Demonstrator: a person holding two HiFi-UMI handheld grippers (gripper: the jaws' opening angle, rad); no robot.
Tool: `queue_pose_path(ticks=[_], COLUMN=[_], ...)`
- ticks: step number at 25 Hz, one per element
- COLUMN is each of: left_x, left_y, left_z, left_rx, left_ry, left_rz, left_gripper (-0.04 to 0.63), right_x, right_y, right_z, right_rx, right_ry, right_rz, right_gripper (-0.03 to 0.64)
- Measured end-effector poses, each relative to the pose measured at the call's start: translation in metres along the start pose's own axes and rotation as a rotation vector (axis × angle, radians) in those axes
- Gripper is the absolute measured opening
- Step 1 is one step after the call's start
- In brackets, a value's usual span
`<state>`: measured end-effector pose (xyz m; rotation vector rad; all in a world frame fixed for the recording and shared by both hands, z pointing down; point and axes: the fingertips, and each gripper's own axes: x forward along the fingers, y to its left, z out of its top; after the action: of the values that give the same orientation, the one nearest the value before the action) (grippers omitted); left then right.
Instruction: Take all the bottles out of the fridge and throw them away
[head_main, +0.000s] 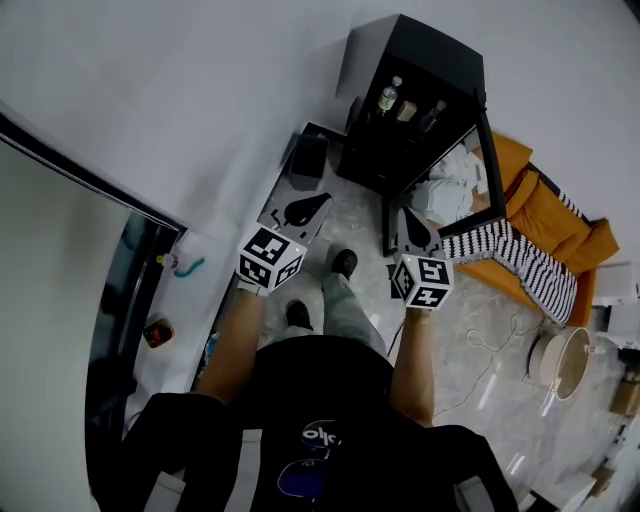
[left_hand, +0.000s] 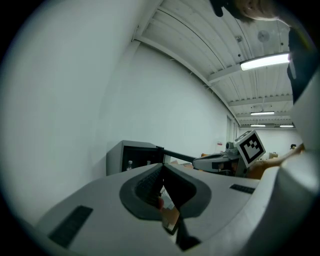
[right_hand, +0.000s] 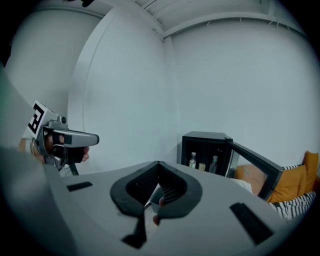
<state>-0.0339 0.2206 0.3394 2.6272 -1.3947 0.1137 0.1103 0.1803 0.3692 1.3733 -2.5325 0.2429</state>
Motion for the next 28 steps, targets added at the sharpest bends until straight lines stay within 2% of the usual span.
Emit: queue_pose_path(ticks=[6, 12, 20, 28], left_x=[0.051, 0.130, 0.218, 0.275], left_y=[0.031, 0.070, 0.118, 0.154], left_z=[0.003, 0.010, 0.030, 0.039], left_rx=[0.023, -0.022, -0.038, -0.036], left_ry=[0.034, 0.095, 0.083, 0.072], left_rz=[0.016, -0.028, -0.003, 0.045], left_gripper=[0.001, 0.002, 0.002, 0.002], right_x=[0.062, 0.127, 0.198, 0.253], right_y=[-0.034, -0.080, -0.145, -0.186], right_z=[0.014, 0.038, 0.055, 0.064], right_rx=[0.038, 0.075, 0.079, 0.076], right_ry=[-0.038, -0.059, -0.030, -0.006], right_rz=[0.009, 0.019, 0.027, 0.049], right_gripper=[0.001, 0.000, 0.000, 0.000])
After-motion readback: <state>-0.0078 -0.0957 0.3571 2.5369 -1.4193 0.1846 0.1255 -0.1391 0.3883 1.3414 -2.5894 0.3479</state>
